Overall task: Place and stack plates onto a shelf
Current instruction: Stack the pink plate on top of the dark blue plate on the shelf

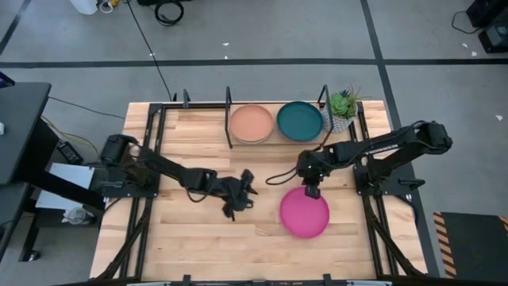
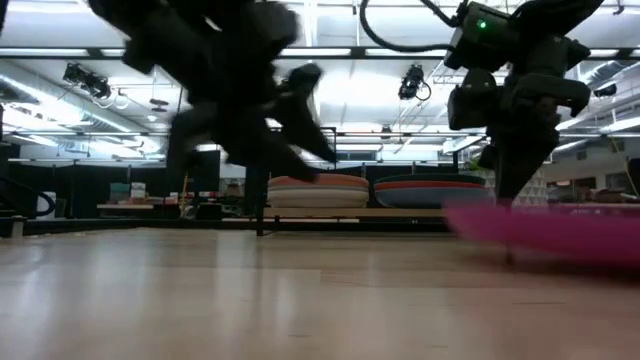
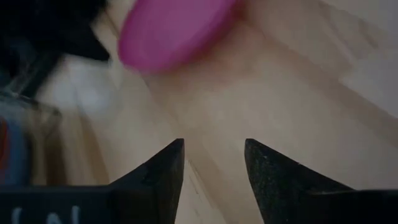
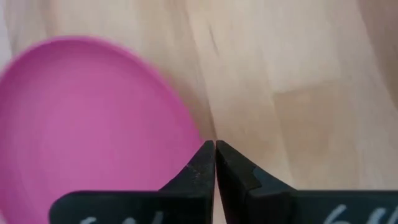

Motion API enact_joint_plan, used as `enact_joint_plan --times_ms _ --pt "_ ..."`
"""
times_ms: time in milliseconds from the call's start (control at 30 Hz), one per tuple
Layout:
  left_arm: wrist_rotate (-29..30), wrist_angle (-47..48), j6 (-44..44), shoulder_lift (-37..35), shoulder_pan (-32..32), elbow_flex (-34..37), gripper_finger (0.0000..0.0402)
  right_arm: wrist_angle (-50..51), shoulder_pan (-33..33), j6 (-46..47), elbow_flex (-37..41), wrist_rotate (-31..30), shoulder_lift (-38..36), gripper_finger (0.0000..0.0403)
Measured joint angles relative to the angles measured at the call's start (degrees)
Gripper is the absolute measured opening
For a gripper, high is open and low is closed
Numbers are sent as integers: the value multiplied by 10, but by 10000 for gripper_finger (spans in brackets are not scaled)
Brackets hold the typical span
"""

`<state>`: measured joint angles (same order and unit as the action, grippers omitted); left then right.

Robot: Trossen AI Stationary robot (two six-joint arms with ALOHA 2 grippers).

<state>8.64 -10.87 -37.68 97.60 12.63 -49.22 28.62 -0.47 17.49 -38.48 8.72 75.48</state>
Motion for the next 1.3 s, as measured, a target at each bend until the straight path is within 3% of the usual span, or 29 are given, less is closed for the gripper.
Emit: enact_joint_plan --times_ms 300,500,633,833,1033,1233,1300 --pt "-9 -194 -141 116 3 -42 232 22 -31 5 0 -2 -16 31" --pt "-72 -156 -203 166 -3 -97 227 73 -37 28 -5 14 -37 34" --pt "-90 -151 -246 198 -15 -126 214 81 -34 36 -5 9 -56 34" --pt "-170 -161 -260 235 -38 -161 195 87 -28 39 -5 -4 -83 34" --pt "-195 -141 -264 262 -42 -193 167 64 -24 38 -6 -13 -89 34" --pt "-202 -102 -270 280 -42 -226 86 74 -21 38 -5 -14 -96 34" --pt "-172 -85 -233 275 -41 -227 57 86 -21 53 -6 -4 -99 34"
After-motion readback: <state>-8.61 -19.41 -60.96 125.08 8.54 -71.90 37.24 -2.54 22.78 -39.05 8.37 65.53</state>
